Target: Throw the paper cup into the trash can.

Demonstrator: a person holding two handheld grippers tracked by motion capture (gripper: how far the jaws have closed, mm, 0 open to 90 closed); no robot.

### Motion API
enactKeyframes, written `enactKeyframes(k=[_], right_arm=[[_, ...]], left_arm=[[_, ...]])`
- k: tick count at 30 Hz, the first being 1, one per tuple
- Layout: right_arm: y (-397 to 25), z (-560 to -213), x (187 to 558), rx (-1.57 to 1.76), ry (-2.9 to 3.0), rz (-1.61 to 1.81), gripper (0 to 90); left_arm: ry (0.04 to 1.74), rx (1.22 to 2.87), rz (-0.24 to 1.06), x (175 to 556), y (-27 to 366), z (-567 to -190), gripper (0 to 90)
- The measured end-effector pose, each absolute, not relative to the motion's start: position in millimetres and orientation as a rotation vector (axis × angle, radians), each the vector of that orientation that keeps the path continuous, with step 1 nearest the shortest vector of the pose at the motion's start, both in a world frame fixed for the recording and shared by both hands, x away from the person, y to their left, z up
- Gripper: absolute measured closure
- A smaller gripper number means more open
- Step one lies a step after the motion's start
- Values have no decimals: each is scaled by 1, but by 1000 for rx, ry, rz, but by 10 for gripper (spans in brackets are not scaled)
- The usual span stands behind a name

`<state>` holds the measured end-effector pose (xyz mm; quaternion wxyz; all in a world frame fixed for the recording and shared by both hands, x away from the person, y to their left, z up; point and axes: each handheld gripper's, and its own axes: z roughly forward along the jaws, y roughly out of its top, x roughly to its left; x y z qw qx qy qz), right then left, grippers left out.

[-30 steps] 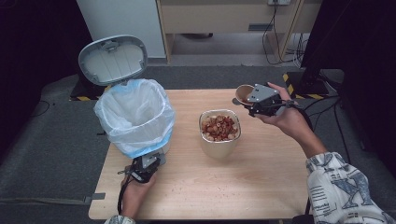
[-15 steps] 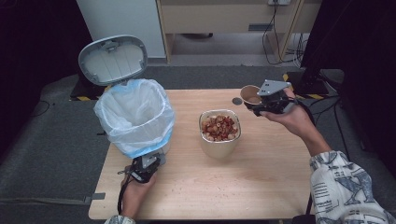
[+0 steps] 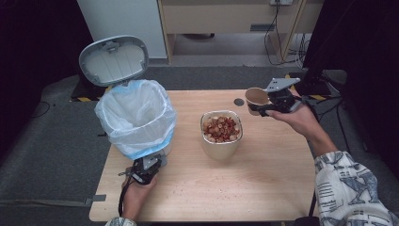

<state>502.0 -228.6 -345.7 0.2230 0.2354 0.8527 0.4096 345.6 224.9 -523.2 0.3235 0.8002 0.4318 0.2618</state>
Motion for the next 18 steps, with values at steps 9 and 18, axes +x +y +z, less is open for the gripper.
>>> enactKeyframes(k=[9,18], right_arm=[[-238,-348,506,772,2403,1211,375],[-236,-339,506,829,2412,1278,375]], left_arm=[[1133,2100,687,346,225,-523,866],[1133,2099,686,346,225,-523,866]])
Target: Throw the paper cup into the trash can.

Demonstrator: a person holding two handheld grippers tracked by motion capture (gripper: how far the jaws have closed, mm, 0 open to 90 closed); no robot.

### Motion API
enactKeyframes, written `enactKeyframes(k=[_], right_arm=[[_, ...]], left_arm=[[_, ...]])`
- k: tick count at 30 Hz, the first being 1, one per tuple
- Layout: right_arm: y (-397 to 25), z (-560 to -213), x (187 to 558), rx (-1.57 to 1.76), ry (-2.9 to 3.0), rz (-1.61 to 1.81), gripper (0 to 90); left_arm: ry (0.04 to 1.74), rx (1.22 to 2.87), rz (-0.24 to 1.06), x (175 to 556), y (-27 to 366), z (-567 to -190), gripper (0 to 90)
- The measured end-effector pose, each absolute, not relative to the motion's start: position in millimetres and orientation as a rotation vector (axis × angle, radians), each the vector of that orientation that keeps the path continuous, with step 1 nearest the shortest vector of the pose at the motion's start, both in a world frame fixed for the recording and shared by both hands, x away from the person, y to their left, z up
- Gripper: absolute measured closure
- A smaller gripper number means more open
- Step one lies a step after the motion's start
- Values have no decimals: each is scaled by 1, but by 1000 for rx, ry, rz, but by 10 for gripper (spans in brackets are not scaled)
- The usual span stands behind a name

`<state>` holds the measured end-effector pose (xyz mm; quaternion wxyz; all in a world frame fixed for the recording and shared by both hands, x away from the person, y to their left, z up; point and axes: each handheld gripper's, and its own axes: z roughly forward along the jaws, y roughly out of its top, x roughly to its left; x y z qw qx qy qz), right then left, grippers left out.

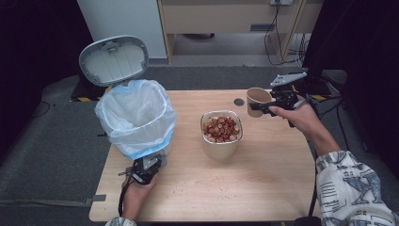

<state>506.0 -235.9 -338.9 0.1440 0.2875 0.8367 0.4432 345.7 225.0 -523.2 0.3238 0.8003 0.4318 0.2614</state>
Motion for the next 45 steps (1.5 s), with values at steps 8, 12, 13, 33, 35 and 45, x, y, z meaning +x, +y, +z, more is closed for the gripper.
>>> enactKeyframes(k=[8,12,13,33,35,45], right_arm=[[-221,-329,503,801,2418,1293,374],[-215,-323,503,805,2416,1305,374],[-215,-323,503,805,2416,1305,374],[-165,-293,499,744,2415,1337,379],[-160,-290,498,740,2413,1337,380],[-137,-275,497,727,2412,1341,380]], left_arm=[[1132,2101,688,346,225,-523,866],[1131,2101,687,346,225,-523,866],[1131,2101,687,346,225,-523,866],[1131,2102,689,345,225,-523,866],[1133,2095,687,345,225,-523,865],[1082,2128,685,348,227,-523,865]])
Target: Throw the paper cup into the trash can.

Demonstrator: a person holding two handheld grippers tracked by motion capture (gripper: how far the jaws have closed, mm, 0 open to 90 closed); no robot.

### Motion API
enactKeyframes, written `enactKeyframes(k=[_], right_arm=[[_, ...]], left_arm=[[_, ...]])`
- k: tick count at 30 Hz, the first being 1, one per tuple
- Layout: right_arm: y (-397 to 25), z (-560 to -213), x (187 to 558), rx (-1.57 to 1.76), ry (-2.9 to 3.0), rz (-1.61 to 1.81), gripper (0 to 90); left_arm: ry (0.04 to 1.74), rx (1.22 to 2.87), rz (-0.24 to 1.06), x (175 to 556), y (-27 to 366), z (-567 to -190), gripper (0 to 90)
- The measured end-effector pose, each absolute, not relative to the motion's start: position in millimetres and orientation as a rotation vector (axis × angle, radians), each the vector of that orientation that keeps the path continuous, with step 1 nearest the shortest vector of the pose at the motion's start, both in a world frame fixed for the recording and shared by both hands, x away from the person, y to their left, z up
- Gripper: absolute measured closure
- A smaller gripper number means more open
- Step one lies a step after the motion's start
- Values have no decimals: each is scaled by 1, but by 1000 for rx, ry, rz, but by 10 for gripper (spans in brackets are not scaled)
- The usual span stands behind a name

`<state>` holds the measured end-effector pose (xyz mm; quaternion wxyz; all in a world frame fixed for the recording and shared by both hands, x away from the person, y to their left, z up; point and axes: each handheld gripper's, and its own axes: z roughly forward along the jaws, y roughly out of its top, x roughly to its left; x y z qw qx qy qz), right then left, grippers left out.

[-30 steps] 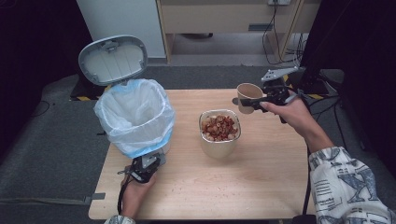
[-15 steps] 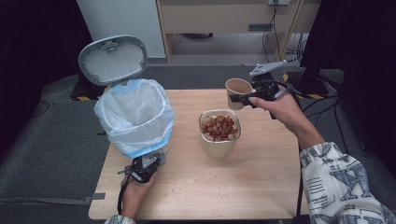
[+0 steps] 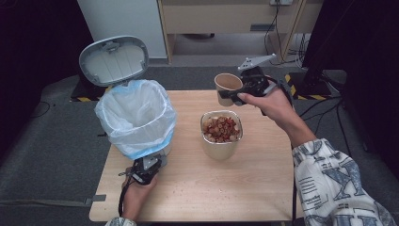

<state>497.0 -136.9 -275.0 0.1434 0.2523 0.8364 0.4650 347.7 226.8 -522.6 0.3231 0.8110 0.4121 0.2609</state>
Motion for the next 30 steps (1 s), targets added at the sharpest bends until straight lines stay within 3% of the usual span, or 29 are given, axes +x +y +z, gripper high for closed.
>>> enactKeyframes(k=[30], right_arm=[[-47,-249,492,660,2431,1403,377]], left_arm=[[1115,2110,688,347,227,-522,862]])
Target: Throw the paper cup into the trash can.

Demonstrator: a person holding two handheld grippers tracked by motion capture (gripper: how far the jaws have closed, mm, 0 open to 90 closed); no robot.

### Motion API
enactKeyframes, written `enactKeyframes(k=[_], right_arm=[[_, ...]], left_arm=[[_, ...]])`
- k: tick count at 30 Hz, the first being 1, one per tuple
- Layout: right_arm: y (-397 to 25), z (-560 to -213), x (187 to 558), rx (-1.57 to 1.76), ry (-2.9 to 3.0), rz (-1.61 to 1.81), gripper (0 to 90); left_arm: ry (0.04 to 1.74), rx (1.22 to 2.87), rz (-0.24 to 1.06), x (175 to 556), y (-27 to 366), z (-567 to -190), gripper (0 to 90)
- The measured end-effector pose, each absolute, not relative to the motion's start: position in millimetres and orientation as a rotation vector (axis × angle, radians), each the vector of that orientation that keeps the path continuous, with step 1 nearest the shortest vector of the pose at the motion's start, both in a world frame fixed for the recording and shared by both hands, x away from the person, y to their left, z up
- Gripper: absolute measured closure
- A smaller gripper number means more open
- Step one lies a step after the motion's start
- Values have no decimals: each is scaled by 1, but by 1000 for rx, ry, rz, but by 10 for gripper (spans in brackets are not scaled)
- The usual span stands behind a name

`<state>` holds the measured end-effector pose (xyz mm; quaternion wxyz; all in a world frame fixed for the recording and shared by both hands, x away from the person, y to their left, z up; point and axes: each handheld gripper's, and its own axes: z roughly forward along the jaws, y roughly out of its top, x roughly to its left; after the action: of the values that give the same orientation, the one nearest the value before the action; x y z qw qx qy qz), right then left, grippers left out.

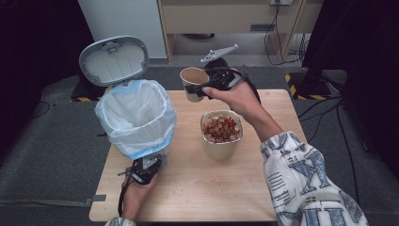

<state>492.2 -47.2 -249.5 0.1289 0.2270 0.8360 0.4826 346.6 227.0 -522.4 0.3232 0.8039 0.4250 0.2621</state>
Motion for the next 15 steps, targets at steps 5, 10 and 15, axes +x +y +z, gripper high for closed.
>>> enactKeyframes(k=[5,10,15], right_arm=[[-42,-247,492,665,2428,1425,377],[-35,-246,493,659,2431,1433,376],[-20,-244,492,637,2431,1451,375]], left_arm=[[1113,2111,687,347,227,-522,862],[1112,2111,689,347,227,-522,862],[1112,2111,687,347,227,-522,862]])
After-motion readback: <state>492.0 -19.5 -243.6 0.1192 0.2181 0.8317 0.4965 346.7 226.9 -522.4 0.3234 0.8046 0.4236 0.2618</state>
